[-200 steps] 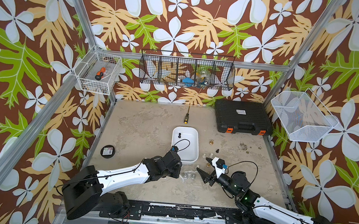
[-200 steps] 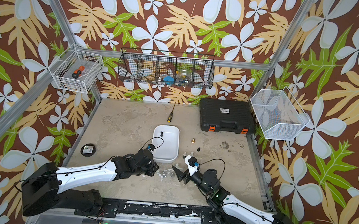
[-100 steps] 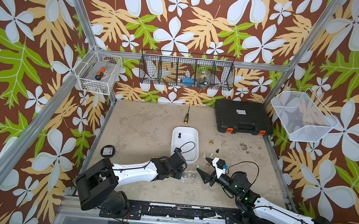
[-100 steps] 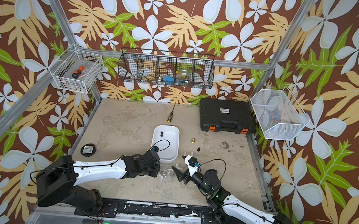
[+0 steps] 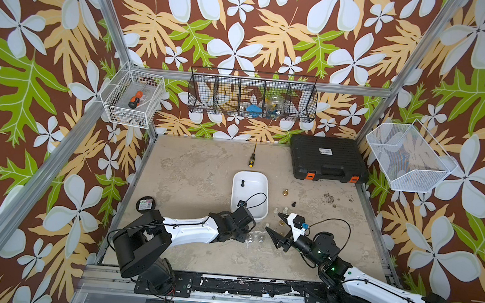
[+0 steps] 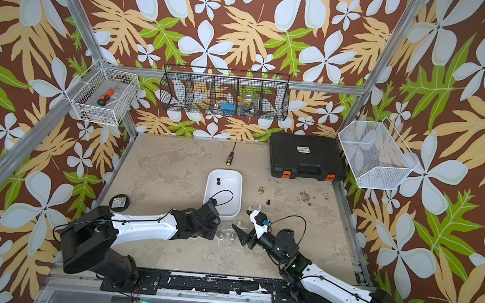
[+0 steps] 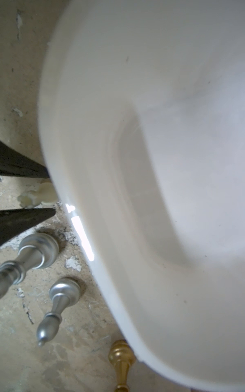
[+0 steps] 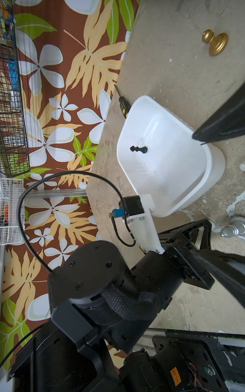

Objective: Put the chess pieces into the storage box
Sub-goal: Pick up the chess piece at the center of the board.

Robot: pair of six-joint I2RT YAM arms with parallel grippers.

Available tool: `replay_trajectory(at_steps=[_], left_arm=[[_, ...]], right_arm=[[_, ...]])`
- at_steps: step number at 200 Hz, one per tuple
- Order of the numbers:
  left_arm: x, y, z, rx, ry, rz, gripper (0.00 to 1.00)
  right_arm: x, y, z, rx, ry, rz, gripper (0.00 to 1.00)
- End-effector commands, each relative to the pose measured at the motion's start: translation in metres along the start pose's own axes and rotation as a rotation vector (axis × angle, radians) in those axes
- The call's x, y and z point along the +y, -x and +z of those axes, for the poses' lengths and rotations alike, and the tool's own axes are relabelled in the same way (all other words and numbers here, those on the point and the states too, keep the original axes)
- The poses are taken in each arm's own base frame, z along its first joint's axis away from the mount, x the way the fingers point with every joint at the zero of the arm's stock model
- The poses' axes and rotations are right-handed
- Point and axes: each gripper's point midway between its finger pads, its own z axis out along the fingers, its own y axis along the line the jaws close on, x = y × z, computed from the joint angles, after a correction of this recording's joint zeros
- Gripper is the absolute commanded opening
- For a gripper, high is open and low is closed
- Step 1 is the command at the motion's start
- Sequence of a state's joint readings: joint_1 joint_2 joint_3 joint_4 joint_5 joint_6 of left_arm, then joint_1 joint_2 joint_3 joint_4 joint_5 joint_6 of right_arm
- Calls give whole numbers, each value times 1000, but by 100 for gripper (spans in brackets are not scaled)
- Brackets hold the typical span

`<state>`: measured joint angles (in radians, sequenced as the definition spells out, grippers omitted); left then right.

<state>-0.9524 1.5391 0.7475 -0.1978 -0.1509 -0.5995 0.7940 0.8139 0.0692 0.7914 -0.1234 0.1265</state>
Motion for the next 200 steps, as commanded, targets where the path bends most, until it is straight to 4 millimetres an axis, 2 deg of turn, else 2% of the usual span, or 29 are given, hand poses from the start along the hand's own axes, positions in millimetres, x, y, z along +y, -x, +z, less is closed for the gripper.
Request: replay_trajectory(at_steps=[1, 91, 200], left_arm=[[0, 3, 0, -11, 6, 13, 28], [-1, 8, 5, -18, 23, 33, 30], [0, 4, 5, -7, 22, 30, 13]], right_arm=[[0, 5, 0, -21, -4, -9, 80], [0, 5, 2, -15, -2, -8, 80], [-1, 5, 2, -12, -7, -9, 80]])
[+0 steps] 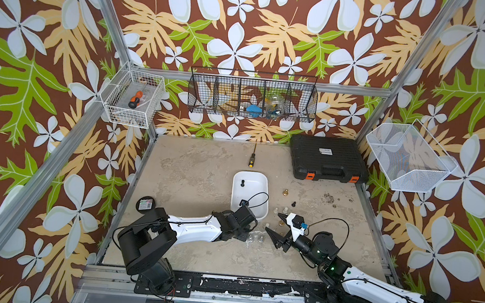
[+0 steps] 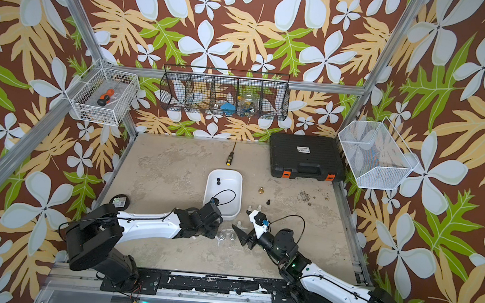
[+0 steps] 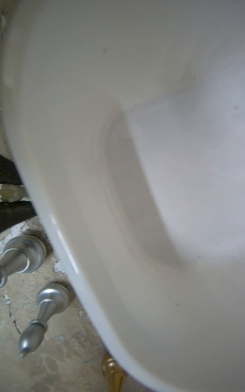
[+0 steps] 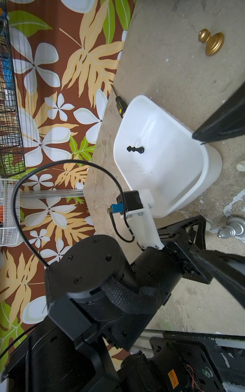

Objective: Put the chess pieces into the storage box
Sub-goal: Pick up the chess piece at the center of the board.

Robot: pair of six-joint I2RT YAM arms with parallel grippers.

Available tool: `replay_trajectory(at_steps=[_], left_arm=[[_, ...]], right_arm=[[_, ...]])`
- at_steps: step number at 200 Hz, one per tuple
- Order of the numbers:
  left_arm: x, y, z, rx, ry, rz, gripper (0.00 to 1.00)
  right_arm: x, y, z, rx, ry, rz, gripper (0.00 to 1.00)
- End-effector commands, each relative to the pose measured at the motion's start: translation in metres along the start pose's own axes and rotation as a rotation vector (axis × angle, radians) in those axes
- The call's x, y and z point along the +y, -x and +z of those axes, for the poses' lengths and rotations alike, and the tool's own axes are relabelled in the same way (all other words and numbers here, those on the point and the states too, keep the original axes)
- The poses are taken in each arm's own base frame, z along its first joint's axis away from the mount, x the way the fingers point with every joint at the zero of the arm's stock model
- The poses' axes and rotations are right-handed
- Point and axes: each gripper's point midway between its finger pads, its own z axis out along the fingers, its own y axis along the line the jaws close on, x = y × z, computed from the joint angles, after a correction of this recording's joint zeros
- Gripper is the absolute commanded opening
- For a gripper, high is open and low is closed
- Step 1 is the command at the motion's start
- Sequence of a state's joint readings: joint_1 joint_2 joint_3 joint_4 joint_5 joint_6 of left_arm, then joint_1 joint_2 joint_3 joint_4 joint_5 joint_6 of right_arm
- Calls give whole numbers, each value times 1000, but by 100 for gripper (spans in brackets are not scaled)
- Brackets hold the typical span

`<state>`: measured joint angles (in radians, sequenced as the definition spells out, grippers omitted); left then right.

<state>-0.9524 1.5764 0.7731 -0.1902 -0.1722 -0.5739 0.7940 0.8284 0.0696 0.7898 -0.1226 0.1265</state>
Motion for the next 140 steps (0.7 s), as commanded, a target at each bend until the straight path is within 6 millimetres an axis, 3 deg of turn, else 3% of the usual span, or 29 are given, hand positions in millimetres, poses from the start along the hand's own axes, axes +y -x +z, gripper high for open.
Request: replay_trajectory(at_steps=[1, 49, 103, 114, 140], left_arm=[[1, -2, -2, 3, 3, 4, 13], [2, 2, -14, -9, 0, -2, 8], [-7, 37, -64, -67, -15, 1, 8], [-13, 48, -72, -68, -13, 22, 8], [-14, 89, -83, -85, -19, 26, 8]], right_arm=[[-1, 9, 1, -29, -6, -10, 80], [-3, 10, 0, -32, -20, -8, 80], [-16, 14, -6, -59, -95, 10, 81], [-26, 14, -8, -60, -156, 20, 82], [-76, 5, -21, -21, -460, 69, 86]])
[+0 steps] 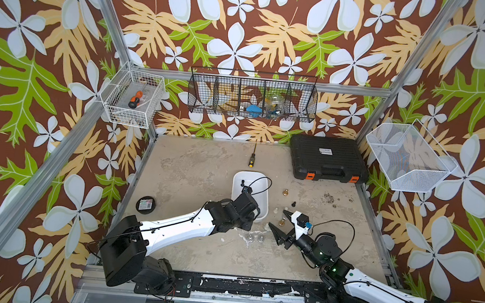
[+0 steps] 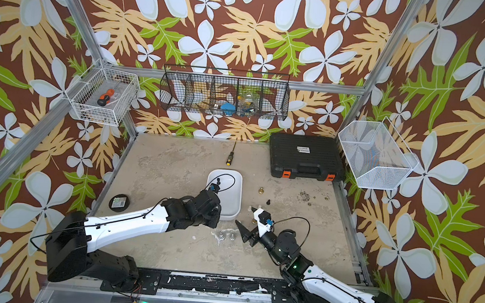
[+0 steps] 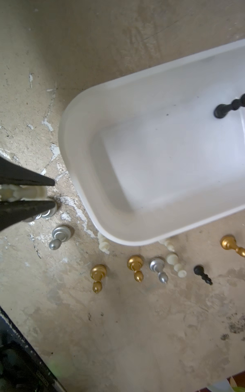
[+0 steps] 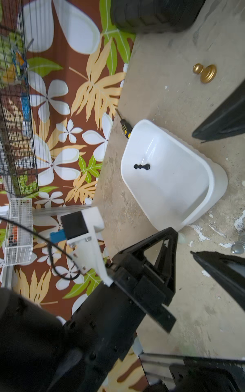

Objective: Put the chess pieces into the storage box
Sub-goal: Pick up the chess piece at the center of the board, then place the chess piece in the storage box.

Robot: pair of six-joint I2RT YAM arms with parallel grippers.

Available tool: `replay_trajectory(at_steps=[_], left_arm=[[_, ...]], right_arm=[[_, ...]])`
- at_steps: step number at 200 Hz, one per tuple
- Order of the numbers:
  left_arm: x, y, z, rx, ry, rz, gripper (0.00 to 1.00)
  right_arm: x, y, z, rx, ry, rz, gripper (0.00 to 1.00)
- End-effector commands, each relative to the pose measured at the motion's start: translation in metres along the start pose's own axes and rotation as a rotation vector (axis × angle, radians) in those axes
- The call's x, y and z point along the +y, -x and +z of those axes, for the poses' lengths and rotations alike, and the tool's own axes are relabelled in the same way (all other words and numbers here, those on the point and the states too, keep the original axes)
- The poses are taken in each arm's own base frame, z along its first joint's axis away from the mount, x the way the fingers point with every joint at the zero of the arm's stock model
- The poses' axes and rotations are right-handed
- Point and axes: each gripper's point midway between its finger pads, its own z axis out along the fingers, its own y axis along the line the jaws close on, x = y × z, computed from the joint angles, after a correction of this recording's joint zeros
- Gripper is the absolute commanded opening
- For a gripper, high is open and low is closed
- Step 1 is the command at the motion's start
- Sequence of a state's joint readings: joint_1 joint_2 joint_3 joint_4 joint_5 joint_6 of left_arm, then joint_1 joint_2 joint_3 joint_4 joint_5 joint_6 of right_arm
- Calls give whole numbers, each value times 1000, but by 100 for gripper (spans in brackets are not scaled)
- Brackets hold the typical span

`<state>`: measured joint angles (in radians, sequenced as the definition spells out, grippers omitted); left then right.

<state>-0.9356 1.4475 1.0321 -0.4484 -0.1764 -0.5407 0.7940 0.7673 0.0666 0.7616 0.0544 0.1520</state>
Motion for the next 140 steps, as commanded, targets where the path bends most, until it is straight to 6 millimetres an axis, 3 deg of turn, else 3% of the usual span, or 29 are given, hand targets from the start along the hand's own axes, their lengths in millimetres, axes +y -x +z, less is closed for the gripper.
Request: replay_trajectory(at_steps=[1, 31, 56, 71, 100, 140], left_arm=[[12, 20, -4, 25, 40, 29, 8], [12, 80, 8, -37, 35, 54, 8], [10, 116, 39, -6, 47, 78, 8], [20, 133, 59, -7, 82, 72, 8], [39, 143, 94, 23, 134, 60, 8], [51, 143, 123, 48, 163, 52, 8]], right_arm=[[-49, -4, -6, 22, -291, 36, 86], [-52, -5, -7, 18, -287, 48, 86], [-50, -5, -6, 22, -274, 49, 86], [-50, -7, -5, 33, -273, 45, 86], [-51, -7, -5, 32, -276, 43, 86], [-46, -7, -3, 29, -246, 48, 86]])
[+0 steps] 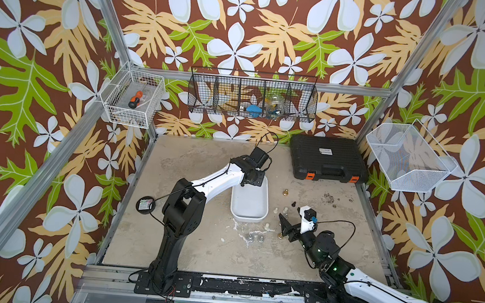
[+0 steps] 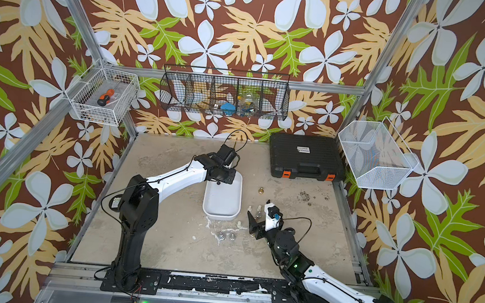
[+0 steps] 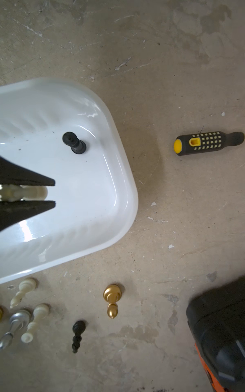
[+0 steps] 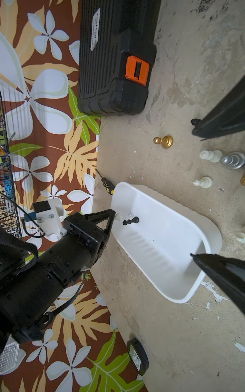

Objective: Put the chess pieces into the storage box
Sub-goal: Place the chess piece in the storage box.

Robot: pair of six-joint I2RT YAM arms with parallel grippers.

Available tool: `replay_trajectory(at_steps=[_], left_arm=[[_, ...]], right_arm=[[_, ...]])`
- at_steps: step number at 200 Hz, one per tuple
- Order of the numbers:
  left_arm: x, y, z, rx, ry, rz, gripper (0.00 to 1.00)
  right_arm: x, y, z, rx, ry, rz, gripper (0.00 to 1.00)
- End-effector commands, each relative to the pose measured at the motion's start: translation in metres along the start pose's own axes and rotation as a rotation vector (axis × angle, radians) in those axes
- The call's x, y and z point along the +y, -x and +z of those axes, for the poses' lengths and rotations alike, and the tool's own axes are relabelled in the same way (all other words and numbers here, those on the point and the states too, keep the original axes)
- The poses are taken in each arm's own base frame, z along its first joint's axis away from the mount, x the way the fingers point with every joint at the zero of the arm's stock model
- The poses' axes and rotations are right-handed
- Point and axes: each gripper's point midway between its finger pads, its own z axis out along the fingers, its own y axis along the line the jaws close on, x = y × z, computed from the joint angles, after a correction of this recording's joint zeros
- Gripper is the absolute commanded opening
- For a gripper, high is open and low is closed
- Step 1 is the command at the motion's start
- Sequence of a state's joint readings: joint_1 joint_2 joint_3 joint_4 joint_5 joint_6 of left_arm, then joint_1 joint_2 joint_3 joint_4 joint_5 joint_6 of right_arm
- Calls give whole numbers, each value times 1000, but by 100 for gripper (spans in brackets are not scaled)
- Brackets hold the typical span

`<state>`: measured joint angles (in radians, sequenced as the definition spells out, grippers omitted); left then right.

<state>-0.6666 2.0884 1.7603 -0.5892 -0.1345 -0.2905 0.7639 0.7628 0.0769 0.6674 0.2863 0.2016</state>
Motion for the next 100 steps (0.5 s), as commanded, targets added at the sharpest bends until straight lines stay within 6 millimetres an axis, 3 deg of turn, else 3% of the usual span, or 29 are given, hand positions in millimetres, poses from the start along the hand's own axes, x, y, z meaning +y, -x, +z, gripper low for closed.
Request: replay_trajectory(at_steps=[1, 100], left_arm=[[6, -1, 11, 19, 29, 14, 8], [25, -7, 58, 37, 122, 5, 8]], right_arm=[[5, 5, 1, -18, 24, 15, 86], [8, 9, -2, -39, 50, 25, 86]])
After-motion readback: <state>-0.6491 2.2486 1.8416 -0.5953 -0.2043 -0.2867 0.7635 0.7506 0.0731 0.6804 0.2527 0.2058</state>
